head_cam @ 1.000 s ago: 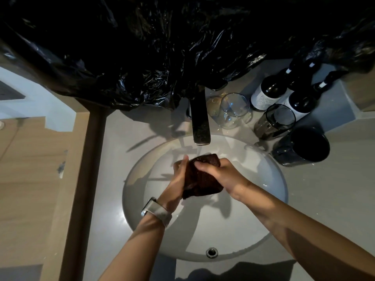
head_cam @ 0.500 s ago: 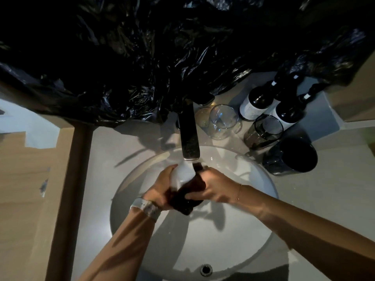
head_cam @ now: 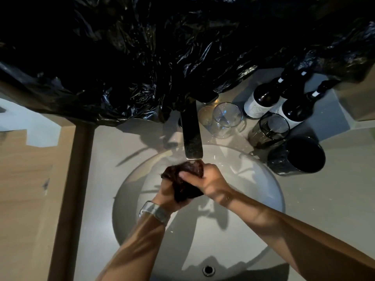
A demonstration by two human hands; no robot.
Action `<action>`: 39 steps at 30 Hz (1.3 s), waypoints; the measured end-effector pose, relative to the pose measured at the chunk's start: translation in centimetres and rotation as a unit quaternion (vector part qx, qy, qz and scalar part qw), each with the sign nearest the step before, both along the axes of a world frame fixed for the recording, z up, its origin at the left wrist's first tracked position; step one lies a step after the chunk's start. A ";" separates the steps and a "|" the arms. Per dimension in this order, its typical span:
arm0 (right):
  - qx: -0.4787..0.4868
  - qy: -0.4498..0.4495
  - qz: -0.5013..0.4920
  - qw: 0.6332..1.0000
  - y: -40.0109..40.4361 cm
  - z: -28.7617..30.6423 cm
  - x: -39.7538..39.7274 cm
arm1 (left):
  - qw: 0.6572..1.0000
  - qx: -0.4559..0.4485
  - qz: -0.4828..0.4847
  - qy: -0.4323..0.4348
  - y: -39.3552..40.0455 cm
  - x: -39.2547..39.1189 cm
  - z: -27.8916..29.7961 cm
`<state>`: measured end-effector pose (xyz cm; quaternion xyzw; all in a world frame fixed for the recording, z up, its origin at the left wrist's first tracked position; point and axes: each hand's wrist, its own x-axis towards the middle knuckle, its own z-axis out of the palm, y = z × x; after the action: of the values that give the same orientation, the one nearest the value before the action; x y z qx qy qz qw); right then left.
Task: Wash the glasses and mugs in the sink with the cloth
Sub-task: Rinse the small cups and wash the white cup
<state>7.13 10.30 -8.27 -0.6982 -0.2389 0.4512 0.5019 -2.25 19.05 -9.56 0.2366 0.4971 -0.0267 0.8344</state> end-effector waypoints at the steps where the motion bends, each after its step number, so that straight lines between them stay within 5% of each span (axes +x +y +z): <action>1: 0.023 -0.026 0.048 0.998 -0.4 0.0 -0.1 | 0.999 -0.030 -0.009 0.009 0.5 -0.3 -0.1; 4: 0.010 -0.094 0.138 0.986 -1.4 -0.5 0.4 | 0.997 -0.061 -0.039 0.014 1.3 -1.0 0.1; 8: 0.000 0.041 0.001 0.999 -0.9 -0.3 0.0 | 0.997 -0.052 0.061 -0.016 0.3 -0.2 0.1; 10: -0.028 0.107 -0.089 0.990 0.2 0.3 -0.1 | 0.993 0.038 0.107 0.001 -0.6 0.3 -0.8; 13: -0.112 0.157 -0.156 0.969 1.7 0.7 0.5 | 0.951 0.293 0.008 0.096 -1.9 -0.8 -1.6; 15: -0.165 0.175 -0.149 0.959 1.9 1.0 0.6 | 0.924 0.370 -0.021 0.093 -2.4 -1.6 -1.3; 19: -0.100 0.172 -0.132 0.971 0.7 0.7 -0.2 | 0.956 0.268 -0.080 0.090 -0.8 -0.5 -1.1; 21: -0.054 0.115 -0.098 0.987 -0.4 0.0 -0.8 | 0.991 0.086 -0.104 0.003 0.0 -0.2 -0.3; 23: -0.043 0.060 -0.037 0.997 -1.3 -0.6 -1.1 | 0.992 -0.041 -0.092 -0.082 0.6 -0.2 0.4; 26: -0.047 0.013 0.035 0.998 -2.1 -0.8 -1.1 | 0.985 -0.081 -0.130 -0.081 1.5 -0.4 0.6; 29: -0.016 0.072 -0.035 0.997 -2.1 -0.5 -0.9 | 0.980 -0.074 -0.147 -0.114 1.2 0.0 1.4; 32: -0.007 0.159 -0.147 0.976 -1.1 0.4 -1.3 | 0.979 0.102 -0.177 -0.011 1.7 -0.3 -0.4; 34: -0.030 0.221 -0.199 0.954 -0.3 0.4 -1.5 | 0.940 0.251 -0.215 0.088 1.9 -0.9 -1.3; 37: -0.080 0.283 -0.258 0.921 1.5 -0.2 -1.2 | 0.883 0.424 -0.187 0.079 1.0 -2.6 -1.9; 39: -0.116 0.278 -0.254 0.919 2.4 -0.6 -1.0 | 0.878 0.449 -0.157 0.058 0.7 -2.7 -1.8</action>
<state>6.14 12.72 -8.88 -0.6351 0.1490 0.5092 0.5614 -4.92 19.75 -11.36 0.6587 0.4596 0.0550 0.5932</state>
